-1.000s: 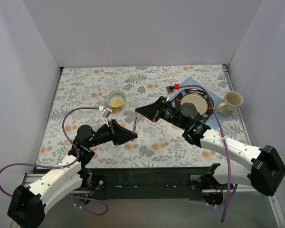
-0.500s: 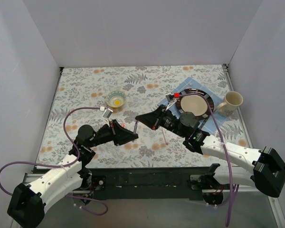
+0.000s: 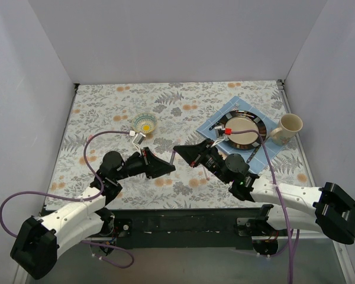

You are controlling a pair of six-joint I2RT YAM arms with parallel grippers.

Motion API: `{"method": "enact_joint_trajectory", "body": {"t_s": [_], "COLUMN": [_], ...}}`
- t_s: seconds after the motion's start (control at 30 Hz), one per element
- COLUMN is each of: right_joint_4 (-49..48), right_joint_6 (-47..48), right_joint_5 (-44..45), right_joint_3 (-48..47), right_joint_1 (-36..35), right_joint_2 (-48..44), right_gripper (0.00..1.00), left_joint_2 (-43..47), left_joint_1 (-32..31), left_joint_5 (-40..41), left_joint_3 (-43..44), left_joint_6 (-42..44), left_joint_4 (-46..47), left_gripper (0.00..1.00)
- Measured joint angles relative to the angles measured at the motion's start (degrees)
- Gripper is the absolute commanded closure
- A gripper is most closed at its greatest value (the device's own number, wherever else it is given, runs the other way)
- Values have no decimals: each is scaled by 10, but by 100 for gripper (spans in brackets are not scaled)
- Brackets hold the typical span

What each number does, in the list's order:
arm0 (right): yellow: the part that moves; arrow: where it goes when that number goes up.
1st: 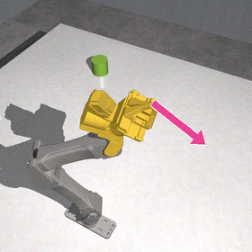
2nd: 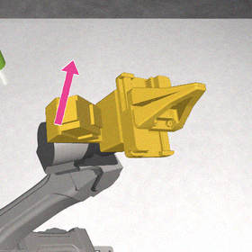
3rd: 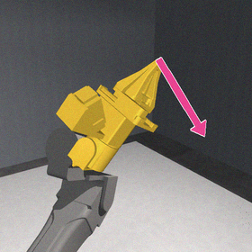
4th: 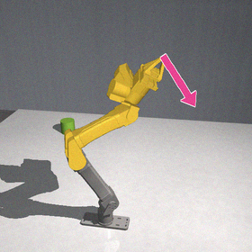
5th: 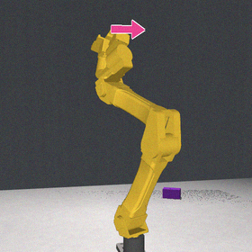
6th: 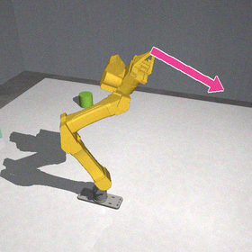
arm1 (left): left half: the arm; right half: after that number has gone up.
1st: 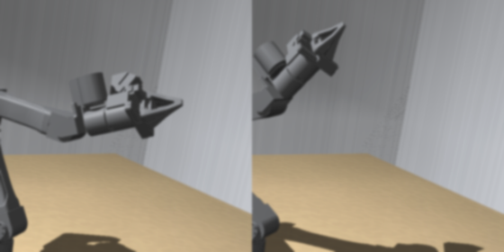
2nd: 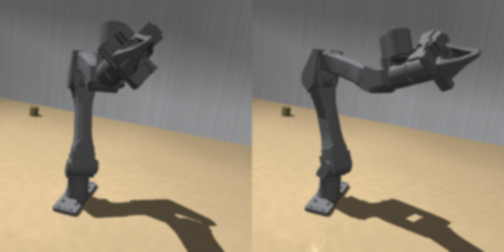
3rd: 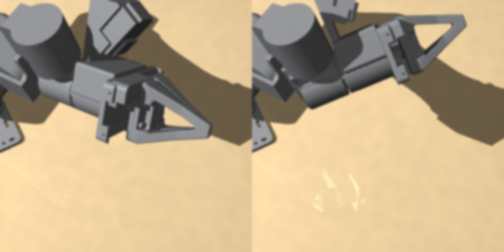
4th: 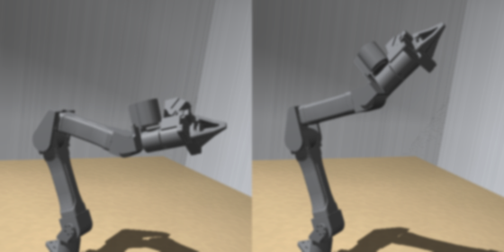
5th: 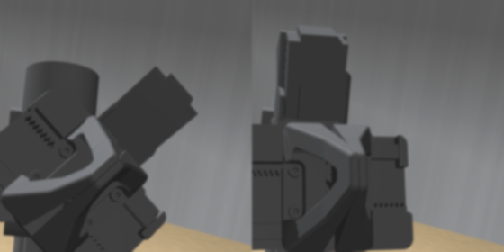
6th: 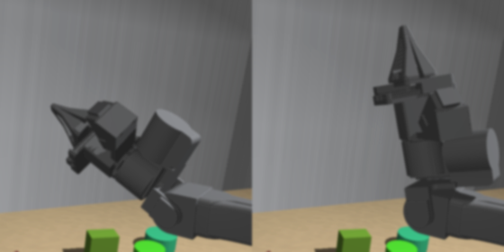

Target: Insert the pens into the pen caps

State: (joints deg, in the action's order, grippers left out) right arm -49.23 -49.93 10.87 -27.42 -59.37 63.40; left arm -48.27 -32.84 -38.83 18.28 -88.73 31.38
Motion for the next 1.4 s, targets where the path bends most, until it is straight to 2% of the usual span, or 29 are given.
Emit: {"method": "enact_joint_trajectory", "body": {"t_s": [0.47, 0.93, 0.97, 1.1, 1.17, 1.27, 1.3, 1.37, 1.4], "right_joint_4": [-11, -13, -8, 56, 100, 156, 175, 207, 222], "right_joint_6": [66, 90, 93, 87, 89, 101, 108, 124, 134], "right_joint_5": [98, 190, 192, 107, 84, 94, 103, 123, 133], "right_joint_3": [0, -6, -9, -7, -7, -12, -17, -32, -43], "right_joint_1": [-47, -98, -102, -167, -185, -184, -183, -182, -182], "right_joint_2": [-12, -7, -6, 5, 2, -24, -38, -68, -82], "right_gripper": [99, 99, 99, 99, 99, 86, 77, 65, 53], "left_joint_2": [-31, -49, -49, -61, -57, -45, -40, -28, -23], "left_joint_1": [-7, -12, -12, 10, 16, 16, 16, 16, 16], "left_joint_5": [-7, -16, -16, 82, 104, 110, 110, 109, 106], "left_joint_3": [50, 80, 81, 122, 137, 137, 133, 124, 121], "left_joint_6": [70, 116, 119, 127, 135, 145, 149, 155, 159], "left_joint_4": [-46, -86, -88, -69, -52, -49, -49, -62, -72], "left_gripper": [100, 100, 100, 100, 100, 100, 100, 100, 100]}}
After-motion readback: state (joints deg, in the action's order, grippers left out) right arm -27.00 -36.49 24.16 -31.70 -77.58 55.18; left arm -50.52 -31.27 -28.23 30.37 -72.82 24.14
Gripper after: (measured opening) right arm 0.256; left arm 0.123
